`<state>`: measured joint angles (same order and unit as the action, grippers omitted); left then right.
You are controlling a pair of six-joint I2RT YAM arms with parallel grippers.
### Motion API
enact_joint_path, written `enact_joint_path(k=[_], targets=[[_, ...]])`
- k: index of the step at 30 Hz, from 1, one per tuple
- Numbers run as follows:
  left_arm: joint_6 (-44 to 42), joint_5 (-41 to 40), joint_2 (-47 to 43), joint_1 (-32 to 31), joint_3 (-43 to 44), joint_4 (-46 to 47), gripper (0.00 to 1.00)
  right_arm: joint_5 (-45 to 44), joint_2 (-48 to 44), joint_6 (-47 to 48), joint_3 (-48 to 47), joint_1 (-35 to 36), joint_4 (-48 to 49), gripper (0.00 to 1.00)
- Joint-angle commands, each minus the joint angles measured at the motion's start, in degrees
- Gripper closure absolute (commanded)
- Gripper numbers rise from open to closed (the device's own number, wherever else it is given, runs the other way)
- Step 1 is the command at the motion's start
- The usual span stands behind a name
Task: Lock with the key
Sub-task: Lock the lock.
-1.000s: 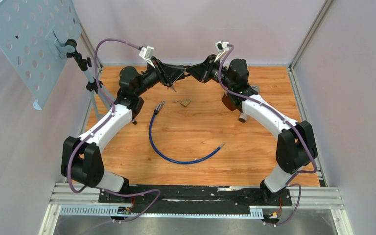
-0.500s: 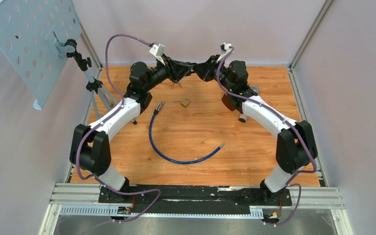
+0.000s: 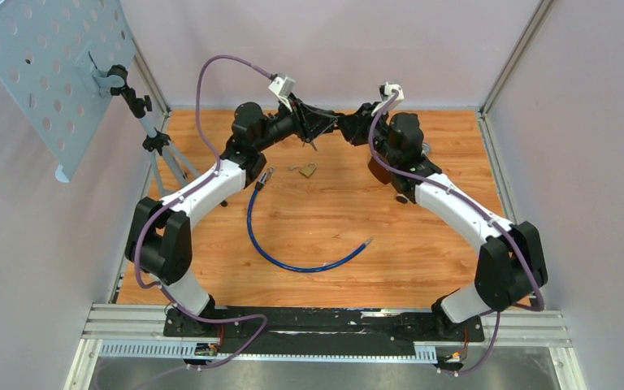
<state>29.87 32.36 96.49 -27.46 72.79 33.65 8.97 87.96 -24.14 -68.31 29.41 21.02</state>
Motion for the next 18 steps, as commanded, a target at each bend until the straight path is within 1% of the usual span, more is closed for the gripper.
enact_joint_path(k=[1, 5, 9, 10, 12, 14, 18], targets=[[1.7, 10.5, 3.7, -12.7, -4.4, -7.4, 1.0, 29.0, -10.7, -8.4, 1.1, 14.0, 8.7, 1.0], [6.0, 11.5, -0.7, -9.0, -6.9, -3.8, 1.0, 24.2, -16.1, -10.9, 9.7, 5.9, 3.7, 1.0], [9.6, 12.5, -3.8, -7.5, -7.3, -2.7, 1.0, 20.0, -19.3, -7.9, 9.7, 3.2, -4.7, 1.0], [10.4, 12.6, -4.1, -7.2, -7.4, -1.8, 1.0, 19.1, -19.8, -7.2, 9.3, 2.9, -6.5, 0.98], [14.9, 12.5, -5.4, -6.5, -8.0, 0.1, 1.0, 17.5, -20.5, -6.1, 8.9, 2.2, -9.0, 0.92], [18.7, 12.3, -6.3, -5.7, -8.6, 2.4, 1.0, 15.6, -21.4, -6.6, 8.9, 1.2, -10.9, 0.88], [24.2, 10.3, -8.0, -4.7, -9.2, 3.2, 1.0, 14.3, -22.4, -7.8, 8.3, -0.9, -13.8, 0.73]])
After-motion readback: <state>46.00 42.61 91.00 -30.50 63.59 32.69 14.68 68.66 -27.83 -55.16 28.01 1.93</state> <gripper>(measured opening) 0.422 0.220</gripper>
